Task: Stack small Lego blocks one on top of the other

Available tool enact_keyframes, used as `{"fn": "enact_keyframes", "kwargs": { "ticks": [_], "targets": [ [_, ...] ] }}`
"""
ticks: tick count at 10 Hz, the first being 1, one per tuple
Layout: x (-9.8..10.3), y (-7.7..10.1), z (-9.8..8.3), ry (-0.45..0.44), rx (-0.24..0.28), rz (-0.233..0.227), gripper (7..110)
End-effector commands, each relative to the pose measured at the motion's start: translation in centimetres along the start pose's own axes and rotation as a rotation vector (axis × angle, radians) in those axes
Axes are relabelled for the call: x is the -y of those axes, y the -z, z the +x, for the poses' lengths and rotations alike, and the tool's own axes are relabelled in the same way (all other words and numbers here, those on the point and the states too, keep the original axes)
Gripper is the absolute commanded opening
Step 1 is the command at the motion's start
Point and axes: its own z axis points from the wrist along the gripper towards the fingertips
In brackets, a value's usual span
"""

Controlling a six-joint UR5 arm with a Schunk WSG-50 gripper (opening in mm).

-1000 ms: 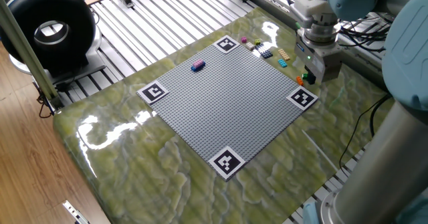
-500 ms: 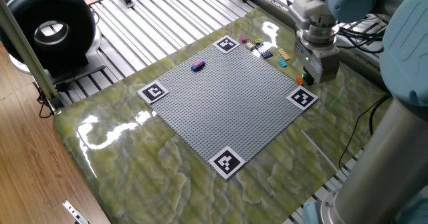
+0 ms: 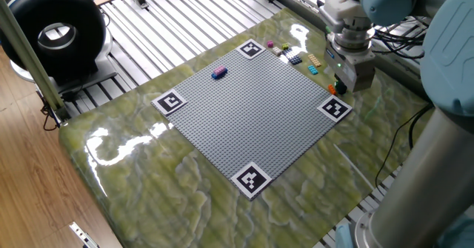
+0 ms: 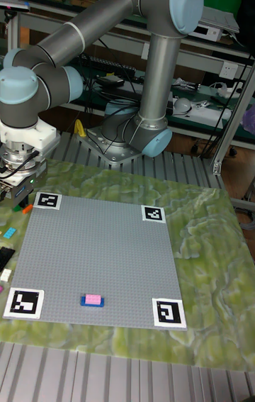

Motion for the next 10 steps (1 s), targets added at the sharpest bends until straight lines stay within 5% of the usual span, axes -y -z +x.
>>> {"fn": "enact_keyframes", "kwargs": {
  "ticks": [1, 4, 10],
  "targets": [
    [1.0, 0.7, 0.0, 0.050, 0.007, 0.050, 7],
    [1.5, 0.8, -0.6, 0.054, 0.033, 0.071, 7],
    [2.5, 0.5, 0.2, 0.055, 0.003, 0.097, 7]
  ]
}}
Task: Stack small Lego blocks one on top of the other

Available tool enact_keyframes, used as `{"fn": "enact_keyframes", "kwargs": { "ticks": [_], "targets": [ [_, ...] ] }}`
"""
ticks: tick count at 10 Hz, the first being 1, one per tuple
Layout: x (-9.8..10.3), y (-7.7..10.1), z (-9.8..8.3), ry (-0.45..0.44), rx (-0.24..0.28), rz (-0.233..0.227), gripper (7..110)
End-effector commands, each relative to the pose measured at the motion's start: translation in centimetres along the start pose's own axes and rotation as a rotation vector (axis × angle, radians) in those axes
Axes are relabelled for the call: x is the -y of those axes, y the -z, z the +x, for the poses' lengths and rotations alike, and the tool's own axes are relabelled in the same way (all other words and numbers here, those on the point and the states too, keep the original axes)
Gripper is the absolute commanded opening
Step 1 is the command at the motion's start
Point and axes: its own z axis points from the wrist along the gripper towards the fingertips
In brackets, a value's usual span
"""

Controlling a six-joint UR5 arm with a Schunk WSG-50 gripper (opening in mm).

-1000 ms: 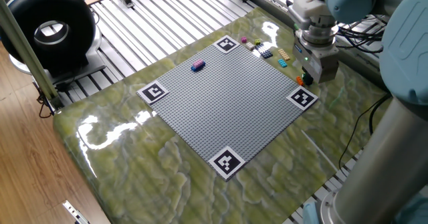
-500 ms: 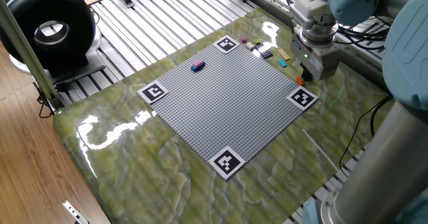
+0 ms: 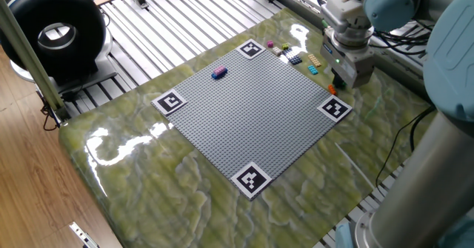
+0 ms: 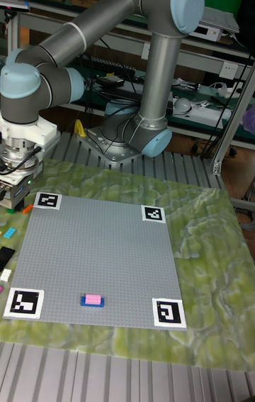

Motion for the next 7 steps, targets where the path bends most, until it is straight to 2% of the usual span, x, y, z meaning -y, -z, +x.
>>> {"fn": "enact_keyframes", "kwargs": {
  "ticks": [1, 3, 5, 7],
  "targets": [
    [0.7, 0.1, 0.4, -0.002, -0.007, 0.021, 7],
    [0.8, 0.1, 0.3, -0.018, -0.001, 0.027, 7],
    [0.9, 0.1, -0.4, -0.050, 0.029, 0.028, 7],
    [1.0, 0.9, -1.1, -0.084, 0.066, 0.039, 7]
  ]
}}
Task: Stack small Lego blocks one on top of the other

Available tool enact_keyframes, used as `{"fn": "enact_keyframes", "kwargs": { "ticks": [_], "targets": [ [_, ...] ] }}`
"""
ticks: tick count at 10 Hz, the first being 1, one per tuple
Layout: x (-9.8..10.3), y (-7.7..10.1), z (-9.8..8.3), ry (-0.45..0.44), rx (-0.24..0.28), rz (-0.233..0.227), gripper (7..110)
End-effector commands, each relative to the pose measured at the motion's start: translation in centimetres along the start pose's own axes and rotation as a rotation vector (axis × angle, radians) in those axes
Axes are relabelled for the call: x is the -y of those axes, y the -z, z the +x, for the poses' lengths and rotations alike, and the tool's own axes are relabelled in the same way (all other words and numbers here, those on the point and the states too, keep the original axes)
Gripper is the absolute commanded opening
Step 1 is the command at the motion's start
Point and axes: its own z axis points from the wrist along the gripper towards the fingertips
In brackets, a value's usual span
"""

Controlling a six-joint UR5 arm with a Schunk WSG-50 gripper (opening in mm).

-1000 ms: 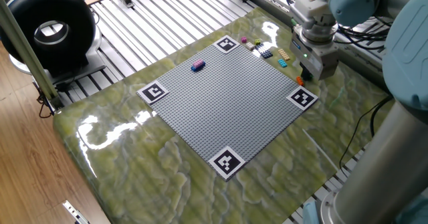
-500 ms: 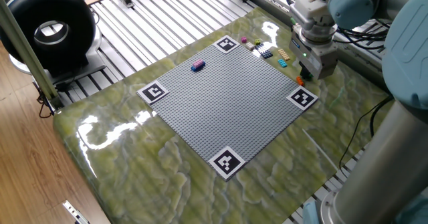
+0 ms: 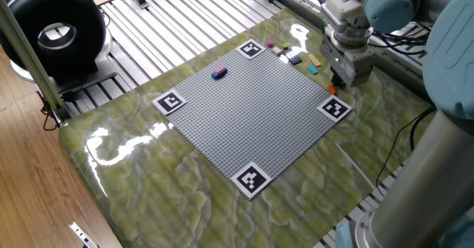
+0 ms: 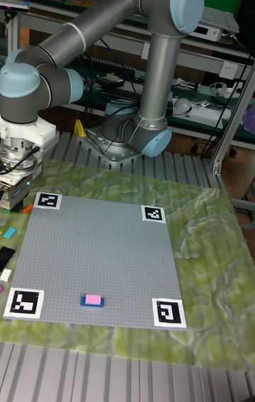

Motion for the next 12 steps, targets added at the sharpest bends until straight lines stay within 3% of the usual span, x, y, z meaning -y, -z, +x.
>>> {"fn": "enact_keyframes", "kwargs": {
  "ticks": [1, 3, 4, 7, 10, 11, 12],
  "targets": [
    [0.5, 0.9, -0.6, -0.021, 0.048, 0.018, 22],
    [1.4, 1.3, 1.6, 0.070, -0.004, 0.034, 22],
    [1.8, 1.4, 2.2, 0.131, -0.024, 0.046, 66],
    [0.1, 1.2, 1.9, 0.211, 0.003, -0.008, 66],
    [1.3, 0.8, 2.6, 0.181, -0.034, 0.041, 66],
    [1.7, 0.5, 2.7, 0.169, -0.038, 0.055, 44],
    [1.4, 0.4, 2.0, 0.156, -0.008, 0.046, 44]
  ]
}}
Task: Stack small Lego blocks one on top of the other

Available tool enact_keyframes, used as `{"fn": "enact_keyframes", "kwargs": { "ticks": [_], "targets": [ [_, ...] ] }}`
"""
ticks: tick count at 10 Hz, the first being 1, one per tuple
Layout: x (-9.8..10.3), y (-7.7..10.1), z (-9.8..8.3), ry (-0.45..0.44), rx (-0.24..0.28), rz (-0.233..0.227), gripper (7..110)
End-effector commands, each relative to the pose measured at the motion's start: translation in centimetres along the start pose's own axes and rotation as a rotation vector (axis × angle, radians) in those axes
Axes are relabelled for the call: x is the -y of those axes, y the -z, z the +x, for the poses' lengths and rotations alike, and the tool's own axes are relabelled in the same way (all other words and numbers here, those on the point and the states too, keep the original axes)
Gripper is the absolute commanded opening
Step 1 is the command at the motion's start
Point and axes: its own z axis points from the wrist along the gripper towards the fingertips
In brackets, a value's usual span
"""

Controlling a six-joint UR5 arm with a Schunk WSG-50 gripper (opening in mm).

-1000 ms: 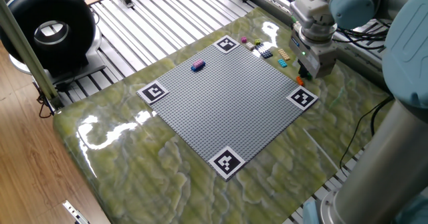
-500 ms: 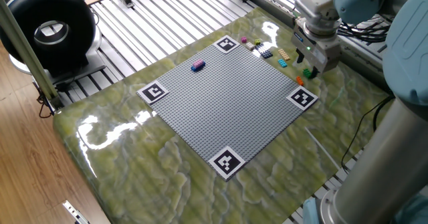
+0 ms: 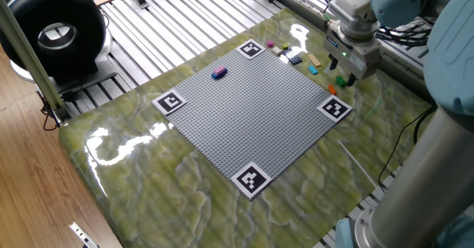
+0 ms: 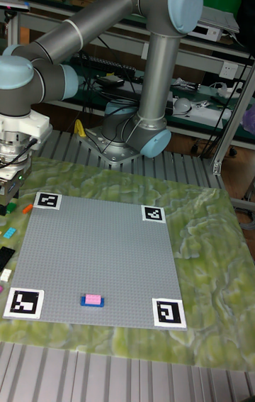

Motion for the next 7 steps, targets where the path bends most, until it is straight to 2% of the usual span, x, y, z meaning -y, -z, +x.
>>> {"fn": "enact_keyframes", "kwargs": {
  "ticks": [1, 4, 5, 7],
  "targets": [
    [0.32, -0.27, -0.52, -0.027, 0.029, 0.014, 44],
    [0.27, -0.23, -0.76, -0.034, 0.038, 0.013, 44],
    [0.13, -0.24, -0.86, -0.029, 0.042, 0.007, 66],
    [0.05, -0.18, -1.28, -0.013, 0.059, 0.005, 66]
  ]
}}
